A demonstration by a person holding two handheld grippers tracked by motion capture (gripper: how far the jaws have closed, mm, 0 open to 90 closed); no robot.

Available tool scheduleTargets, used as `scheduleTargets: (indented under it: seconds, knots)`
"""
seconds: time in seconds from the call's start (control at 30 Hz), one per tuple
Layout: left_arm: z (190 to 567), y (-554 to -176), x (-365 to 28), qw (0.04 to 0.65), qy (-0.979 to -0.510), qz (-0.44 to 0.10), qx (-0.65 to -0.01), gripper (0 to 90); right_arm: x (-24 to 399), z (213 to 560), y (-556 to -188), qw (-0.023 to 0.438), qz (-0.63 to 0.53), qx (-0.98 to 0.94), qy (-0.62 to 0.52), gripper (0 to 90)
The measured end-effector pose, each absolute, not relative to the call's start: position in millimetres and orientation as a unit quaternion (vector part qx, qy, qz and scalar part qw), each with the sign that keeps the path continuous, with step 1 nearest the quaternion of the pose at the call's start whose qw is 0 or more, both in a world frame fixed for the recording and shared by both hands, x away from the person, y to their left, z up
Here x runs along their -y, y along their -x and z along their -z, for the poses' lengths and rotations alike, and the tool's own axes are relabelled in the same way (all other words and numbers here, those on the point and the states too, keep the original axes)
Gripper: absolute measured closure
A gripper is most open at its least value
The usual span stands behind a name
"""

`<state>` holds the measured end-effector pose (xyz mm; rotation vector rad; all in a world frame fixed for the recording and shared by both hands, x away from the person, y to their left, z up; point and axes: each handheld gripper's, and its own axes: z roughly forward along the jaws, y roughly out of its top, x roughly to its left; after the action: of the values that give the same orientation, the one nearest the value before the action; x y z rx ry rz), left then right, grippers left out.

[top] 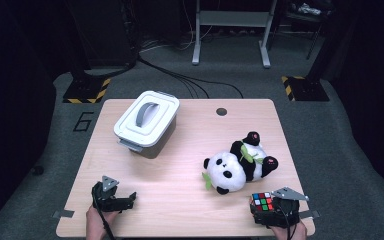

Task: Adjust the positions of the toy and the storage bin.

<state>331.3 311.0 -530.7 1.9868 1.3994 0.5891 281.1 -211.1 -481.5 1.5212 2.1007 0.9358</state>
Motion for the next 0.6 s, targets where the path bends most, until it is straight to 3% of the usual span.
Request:
scheduleTargets:
  seconds: [0.27, 0.6]
  knots:
    - [531, -331, -311, 0.317, -0.752, -0.226, -0.532, 0.6, 203, 488, -284, 0.207, -0.308, -0.746, -0.553, 8.0]
    - [531, -331, -311, 0.316, -0.753, -0.225, -0.532, 0.6, 202, 493, -284, 0.215, -0.294, -0.745, -0.559, 32.2]
